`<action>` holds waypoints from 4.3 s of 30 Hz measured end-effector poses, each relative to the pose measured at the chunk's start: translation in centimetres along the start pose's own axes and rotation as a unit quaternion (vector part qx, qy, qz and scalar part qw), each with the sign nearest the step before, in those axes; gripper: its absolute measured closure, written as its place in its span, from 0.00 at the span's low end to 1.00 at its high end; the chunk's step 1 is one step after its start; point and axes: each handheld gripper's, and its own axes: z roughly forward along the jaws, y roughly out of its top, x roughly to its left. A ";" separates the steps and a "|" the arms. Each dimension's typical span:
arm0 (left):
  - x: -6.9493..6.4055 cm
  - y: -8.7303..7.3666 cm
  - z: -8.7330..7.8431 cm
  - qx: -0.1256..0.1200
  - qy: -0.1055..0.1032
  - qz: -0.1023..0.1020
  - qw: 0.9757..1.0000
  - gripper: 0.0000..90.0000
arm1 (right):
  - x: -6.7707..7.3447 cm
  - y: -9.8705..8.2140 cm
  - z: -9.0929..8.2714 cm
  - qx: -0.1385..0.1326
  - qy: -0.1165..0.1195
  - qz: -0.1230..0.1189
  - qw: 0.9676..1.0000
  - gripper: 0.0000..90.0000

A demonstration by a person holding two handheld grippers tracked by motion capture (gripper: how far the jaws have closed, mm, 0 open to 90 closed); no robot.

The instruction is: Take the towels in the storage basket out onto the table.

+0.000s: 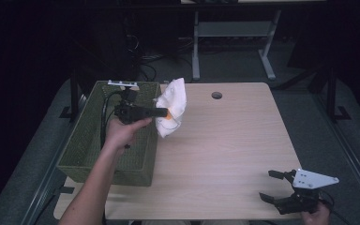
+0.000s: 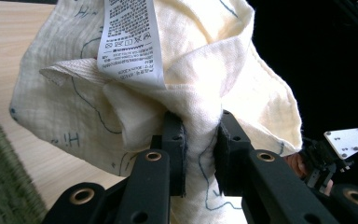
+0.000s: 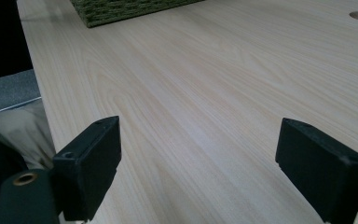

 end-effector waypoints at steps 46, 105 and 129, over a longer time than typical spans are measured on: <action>-2.5 -0.5 12.6 0.087 -0.003 0.028 0.996 0.85 | -0.1 -0.1 -0.2 -0.005 0.005 0.003 1.000 0.15; -1.9 -4.9 23.1 0.189 0.096 0.051 0.976 0.81 | 0.0 -0.1 -0.4 -0.013 0.012 -0.002 1.000 0.15; -2.1 -5.1 22.1 0.159 0.104 0.054 0.980 0.67 | 0.0 -0.1 -0.3 -0.008 0.013 -0.003 1.000 0.15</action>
